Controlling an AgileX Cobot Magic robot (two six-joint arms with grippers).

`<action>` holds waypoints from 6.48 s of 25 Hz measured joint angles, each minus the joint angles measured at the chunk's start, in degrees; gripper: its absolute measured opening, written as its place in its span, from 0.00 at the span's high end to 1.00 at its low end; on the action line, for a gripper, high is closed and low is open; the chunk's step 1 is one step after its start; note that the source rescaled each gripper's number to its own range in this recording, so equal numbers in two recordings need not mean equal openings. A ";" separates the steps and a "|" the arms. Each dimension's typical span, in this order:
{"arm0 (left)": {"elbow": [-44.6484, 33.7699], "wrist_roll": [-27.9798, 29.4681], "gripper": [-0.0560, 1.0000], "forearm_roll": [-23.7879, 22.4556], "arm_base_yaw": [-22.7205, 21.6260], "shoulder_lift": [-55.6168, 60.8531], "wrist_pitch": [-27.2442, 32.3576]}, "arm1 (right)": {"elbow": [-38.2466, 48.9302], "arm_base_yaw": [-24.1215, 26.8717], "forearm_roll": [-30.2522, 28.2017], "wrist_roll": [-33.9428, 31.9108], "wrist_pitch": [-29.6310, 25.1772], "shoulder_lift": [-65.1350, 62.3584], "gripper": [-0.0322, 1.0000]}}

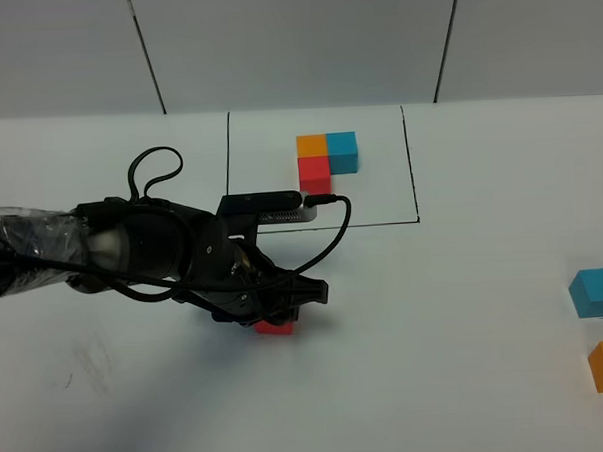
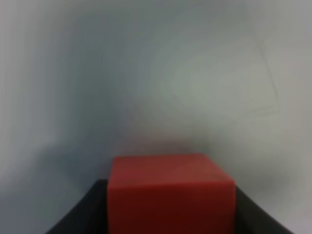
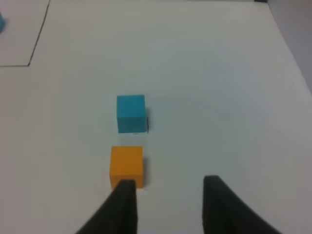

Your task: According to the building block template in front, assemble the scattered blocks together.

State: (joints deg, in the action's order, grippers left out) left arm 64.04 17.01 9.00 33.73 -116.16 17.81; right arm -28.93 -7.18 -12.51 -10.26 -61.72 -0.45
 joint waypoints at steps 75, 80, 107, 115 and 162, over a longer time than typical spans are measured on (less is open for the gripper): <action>6.80 -5.24 0.17 -9.00 0.06 0.20 4.44 | 0.00 0.00 0.00 0.00 0.00 0.00 0.61; 9.58 -5.36 0.17 -9.52 0.06 0.20 4.39 | 0.00 0.00 0.00 0.00 0.00 0.00 0.61; 16.83 -4.61 0.94 -21.10 0.06 14.23 19.23 | 0.00 0.00 0.00 0.00 0.00 0.00 0.61; 16.77 -1.62 0.94 -25.61 -3.39 17.56 28.04 | 0.00 0.00 0.00 0.00 0.00 0.00 0.61; -35.65 -4.50 0.95 -17.52 -43.51 82.94 31.19 | 0.00 0.00 0.00 0.00 0.00 0.00 0.61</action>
State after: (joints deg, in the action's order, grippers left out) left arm 28.39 12.52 -8.52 -9.78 -33.22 48.99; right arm -28.93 -7.18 -12.51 -10.26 -61.72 -0.45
